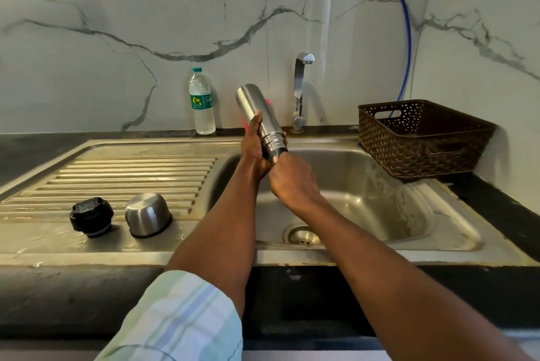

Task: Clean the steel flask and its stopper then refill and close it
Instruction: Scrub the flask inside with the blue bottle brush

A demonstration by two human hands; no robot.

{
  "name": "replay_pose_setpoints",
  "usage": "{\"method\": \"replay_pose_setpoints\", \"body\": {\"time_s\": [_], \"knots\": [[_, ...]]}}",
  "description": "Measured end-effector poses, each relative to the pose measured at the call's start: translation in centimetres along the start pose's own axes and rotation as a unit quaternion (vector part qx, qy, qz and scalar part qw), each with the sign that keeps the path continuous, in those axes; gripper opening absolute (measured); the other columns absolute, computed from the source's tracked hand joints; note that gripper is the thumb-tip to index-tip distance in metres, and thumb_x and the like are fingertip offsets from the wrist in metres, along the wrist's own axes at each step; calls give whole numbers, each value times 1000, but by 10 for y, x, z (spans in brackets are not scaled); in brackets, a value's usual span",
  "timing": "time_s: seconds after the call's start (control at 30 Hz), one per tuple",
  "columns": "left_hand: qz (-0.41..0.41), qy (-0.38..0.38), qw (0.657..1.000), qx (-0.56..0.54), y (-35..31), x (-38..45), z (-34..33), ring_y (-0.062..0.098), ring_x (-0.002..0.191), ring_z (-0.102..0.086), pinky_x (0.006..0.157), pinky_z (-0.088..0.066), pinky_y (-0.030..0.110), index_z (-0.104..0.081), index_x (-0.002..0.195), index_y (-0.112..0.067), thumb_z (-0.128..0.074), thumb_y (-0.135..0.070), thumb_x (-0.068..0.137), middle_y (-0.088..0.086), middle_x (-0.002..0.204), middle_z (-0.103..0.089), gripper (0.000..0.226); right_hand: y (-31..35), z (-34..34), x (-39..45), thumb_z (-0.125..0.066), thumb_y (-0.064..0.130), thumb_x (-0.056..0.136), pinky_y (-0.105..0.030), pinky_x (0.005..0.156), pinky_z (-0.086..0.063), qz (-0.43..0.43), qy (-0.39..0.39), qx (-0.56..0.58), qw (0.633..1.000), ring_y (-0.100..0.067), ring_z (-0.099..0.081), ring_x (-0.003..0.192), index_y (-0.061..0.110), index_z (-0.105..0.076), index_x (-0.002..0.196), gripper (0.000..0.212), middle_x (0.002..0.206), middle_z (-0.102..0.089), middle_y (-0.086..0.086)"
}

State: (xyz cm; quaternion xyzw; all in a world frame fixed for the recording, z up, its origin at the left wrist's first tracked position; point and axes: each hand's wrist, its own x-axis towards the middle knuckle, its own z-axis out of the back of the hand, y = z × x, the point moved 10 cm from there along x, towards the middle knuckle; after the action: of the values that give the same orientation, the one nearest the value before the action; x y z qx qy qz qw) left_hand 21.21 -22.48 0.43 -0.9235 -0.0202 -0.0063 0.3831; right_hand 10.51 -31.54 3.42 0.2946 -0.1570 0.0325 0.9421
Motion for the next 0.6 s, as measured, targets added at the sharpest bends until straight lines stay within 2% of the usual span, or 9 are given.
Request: {"method": "replay_pose_setpoints", "body": {"time_s": [0.13,0.2,0.3,0.33,0.37,0.43,0.5,0.6], "knots": [[3,-18,999,-48,-8,1,12,29,65,-62,61,-57,34,-47,122,-3,-69,-40,88,18,80,-62,55,0,-9,3,-49,16,94,-36,75,-45,-20,61,33,997,-38,-61,103,2,-62,111,25,113,-64,-20],[9,-12,998,-64,-9,1,11,29,68,-62,61,-58,34,-46,124,-2,-69,-40,88,19,83,-61,57,-6,-9,4,-49,17,95,-38,74,-48,-45,66,78,994,-39,-63,101,2,-63,110,26,112,-65,-20],[14,17,999,-29,-4,-2,-1,29,69,-63,63,-58,37,-43,129,-3,-66,-37,91,20,89,-60,57,-11,-5,10,-46,23,97,-41,78,-54,-95,51,160,981,-39,-63,101,4,-62,113,30,109,-66,-19],[8,24,1000,-18,-4,-4,-5,30,68,-64,63,-58,37,-41,132,-4,-65,-36,91,20,91,-60,57,-11,-6,12,-45,25,97,-42,75,-56,-112,50,191,974,-38,-64,96,5,-62,111,30,102,-65,-18],[0,29,1000,-11,-6,-5,-9,30,67,-64,62,-58,37,-40,132,-4,-65,-36,92,20,91,-60,57,-12,-10,11,-44,25,97,-39,64,-55,-127,57,229,963,-35,-64,84,6,-62,105,27,91,-63,-15],[-6,30,999,-25,-10,-5,-9,29,66,-63,61,-58,36,-41,131,-3,-65,-36,92,19,88,-61,57,-15,-19,3,-42,19,96,-25,41,-38,-156,90,305,935,-22,-49,53,9,-58,90,20,71,-52,-8],[-1,13,998,-59,-12,-1,1,29,69,-62,62,-58,35,-40,135,-1,-67,-38,90,19,87,-61,64,-17,-24,-6,-39,10,94,-18,35,-24,-169,126,357,910,-14,-32,42,10,-53,78,21,60,-43,-5],[13,14,998,-58,-6,0,6,29,71,-63,65,-58,36,-40,136,0,-66,-39,90,20,86,-61,66,-16,-27,-1,-40,8,94,-16,34,-20,-174,136,391,894,-10,-27,36,9,-51,76,21,56,-39,-3]]}}
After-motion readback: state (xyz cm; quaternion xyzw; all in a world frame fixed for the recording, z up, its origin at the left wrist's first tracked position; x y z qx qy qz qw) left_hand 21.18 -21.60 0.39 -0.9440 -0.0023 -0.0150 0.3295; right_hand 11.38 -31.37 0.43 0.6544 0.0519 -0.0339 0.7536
